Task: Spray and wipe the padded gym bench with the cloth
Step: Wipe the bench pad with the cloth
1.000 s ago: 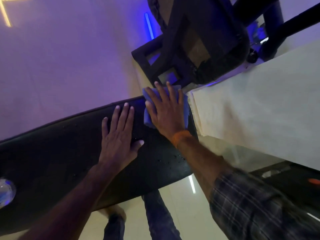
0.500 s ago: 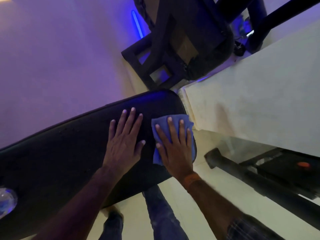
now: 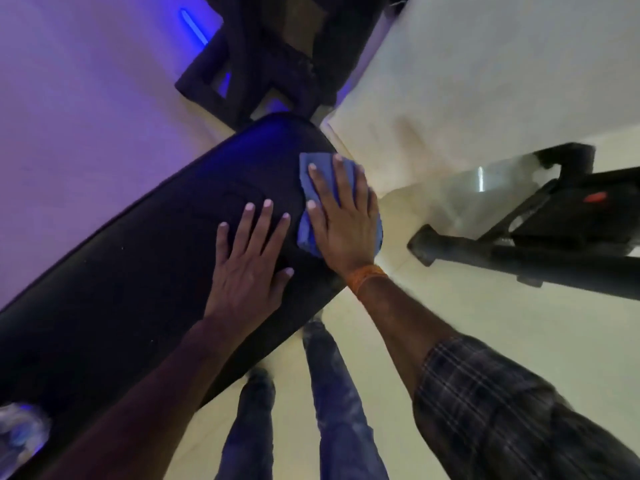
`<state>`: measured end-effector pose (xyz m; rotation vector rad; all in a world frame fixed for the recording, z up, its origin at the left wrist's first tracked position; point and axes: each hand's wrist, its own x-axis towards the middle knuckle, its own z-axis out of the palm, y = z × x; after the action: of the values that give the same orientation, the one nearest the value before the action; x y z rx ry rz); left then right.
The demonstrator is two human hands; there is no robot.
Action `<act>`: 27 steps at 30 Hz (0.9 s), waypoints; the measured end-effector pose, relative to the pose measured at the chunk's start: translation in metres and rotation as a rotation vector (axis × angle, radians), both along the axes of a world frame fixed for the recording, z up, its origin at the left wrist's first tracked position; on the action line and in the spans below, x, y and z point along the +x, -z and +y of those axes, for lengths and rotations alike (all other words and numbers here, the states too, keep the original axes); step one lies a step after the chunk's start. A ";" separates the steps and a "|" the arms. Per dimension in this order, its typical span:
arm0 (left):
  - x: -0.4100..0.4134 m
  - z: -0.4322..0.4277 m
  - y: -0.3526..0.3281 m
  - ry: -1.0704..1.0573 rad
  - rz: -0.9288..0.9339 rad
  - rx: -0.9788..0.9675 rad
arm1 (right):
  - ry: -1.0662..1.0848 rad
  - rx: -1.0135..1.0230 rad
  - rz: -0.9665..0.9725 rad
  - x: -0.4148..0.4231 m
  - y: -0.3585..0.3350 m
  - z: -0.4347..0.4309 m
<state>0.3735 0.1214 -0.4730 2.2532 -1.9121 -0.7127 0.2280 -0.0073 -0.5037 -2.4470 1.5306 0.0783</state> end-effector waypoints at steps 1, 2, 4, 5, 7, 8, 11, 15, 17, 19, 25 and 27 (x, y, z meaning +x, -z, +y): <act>0.001 0.001 0.001 0.012 -0.006 -0.005 | 0.077 -0.014 -0.017 0.003 0.001 0.005; 0.002 0.002 0.001 0.026 -0.009 -0.003 | 0.132 -0.014 -0.055 0.004 0.000 0.020; 0.004 0.003 -0.001 0.062 -0.022 0.018 | 0.148 0.015 -0.102 -0.004 -0.005 0.067; 0.004 0.005 -0.002 0.080 -0.032 0.029 | 0.135 0.041 -0.121 -0.010 -0.008 0.084; 0.004 0.010 0.000 0.122 -0.042 0.040 | 0.135 0.057 -0.146 -0.014 -0.008 0.076; 0.004 0.013 0.001 0.139 -0.044 0.036 | 0.168 0.032 -0.131 -0.012 -0.007 0.062; 0.006 0.016 0.009 0.145 -0.060 0.005 | 0.307 -0.025 -0.075 -0.001 -0.003 0.043; 0.000 0.022 0.009 0.147 -0.087 -0.010 | 0.391 0.032 -0.185 -0.001 -0.013 0.110; -0.003 0.031 0.009 0.171 -0.107 -0.018 | 0.393 0.066 -0.196 -0.006 -0.011 0.106; -0.003 0.038 0.011 0.185 -0.101 -0.037 | 0.441 0.041 -0.164 -0.006 -0.008 0.076; 0.004 0.046 0.012 0.169 -0.052 -0.069 | 0.453 0.017 -0.346 0.005 -0.014 0.147; 0.007 0.053 0.014 0.164 -0.046 -0.090 | 0.377 0.027 -0.323 -0.001 -0.009 0.159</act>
<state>0.3807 0.1745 -0.4867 2.0959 -2.1239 -0.5844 0.2270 0.1512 -0.4944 -1.9859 1.7831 -0.3453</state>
